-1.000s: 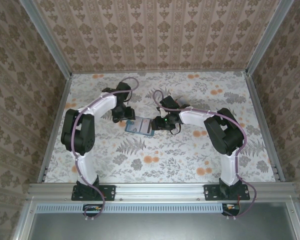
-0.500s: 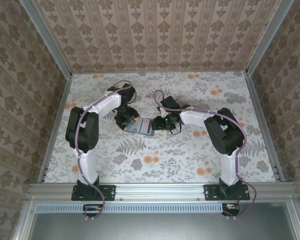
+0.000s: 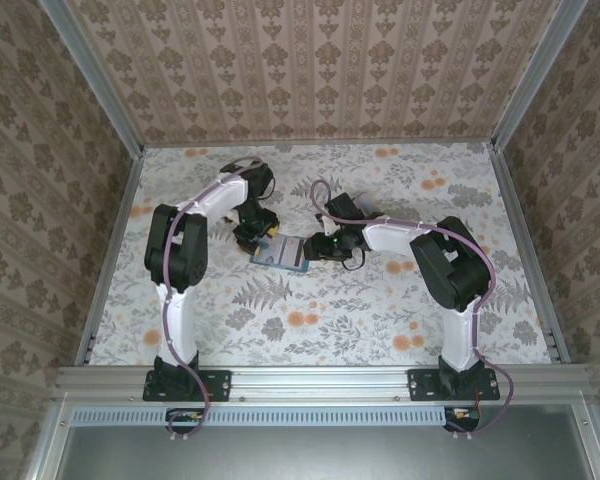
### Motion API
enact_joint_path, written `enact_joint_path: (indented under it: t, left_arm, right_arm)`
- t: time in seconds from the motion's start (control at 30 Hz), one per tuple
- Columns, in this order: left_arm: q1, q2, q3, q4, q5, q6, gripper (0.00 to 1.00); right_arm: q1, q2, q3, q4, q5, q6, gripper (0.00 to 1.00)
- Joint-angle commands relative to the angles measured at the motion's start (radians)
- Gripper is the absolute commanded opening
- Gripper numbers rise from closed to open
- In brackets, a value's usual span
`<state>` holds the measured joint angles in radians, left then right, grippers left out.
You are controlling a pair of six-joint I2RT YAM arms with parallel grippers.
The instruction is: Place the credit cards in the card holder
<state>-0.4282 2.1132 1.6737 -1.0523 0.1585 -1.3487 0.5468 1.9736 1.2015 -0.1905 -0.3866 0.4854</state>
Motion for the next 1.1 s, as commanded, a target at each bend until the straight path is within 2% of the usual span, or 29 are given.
enact_joint_path:
  t: [0.0,0.17,0.27,0.4,0.47,0.5,0.67,0.87,1.07]
  left_arm:
    - [0.006,0.031,0.023,-0.058,-0.014,-0.027,0.6]
    - [0.007,0.036,-0.004,-0.041,-0.017,-0.02,0.53]
    - [0.009,0.033,-0.03,-0.01,-0.01,-0.016,0.39]
    - [0.011,0.033,-0.031,0.005,-0.016,0.001,0.3]
    - [0.011,0.03,-0.023,0.007,-0.026,0.016,0.19]
    - [0.012,0.027,-0.022,0.008,-0.029,0.019,0.17]
    - [0.008,-0.017,-0.006,-0.01,-0.085,0.051,0.01]
    - [0.001,-0.088,-0.011,-0.014,-0.112,0.084,0.0]
    - [-0.006,-0.146,-0.06,0.042,-0.077,0.112,0.0]
  right_arm:
    - [0.012,0.03,-0.035,0.015,-0.039,-0.005,0.51]
    - [0.005,0.033,-0.041,0.019,-0.042,-0.002,0.51]
    - [0.004,0.034,-0.043,0.019,-0.044,-0.005,0.52]
    - [0.002,0.035,-0.04,0.017,-0.043,-0.004,0.51]
    - [0.003,0.033,-0.04,0.017,-0.044,-0.005,0.51]
    - [0.003,0.034,-0.04,0.018,-0.043,-0.004,0.52]
    - [0.002,0.037,-0.037,0.016,-0.046,-0.004,0.51]
    - [0.002,0.046,-0.032,0.04,-0.09,0.027,0.51]
    - [0.005,0.071,-0.027,0.103,-0.158,0.094,0.51]
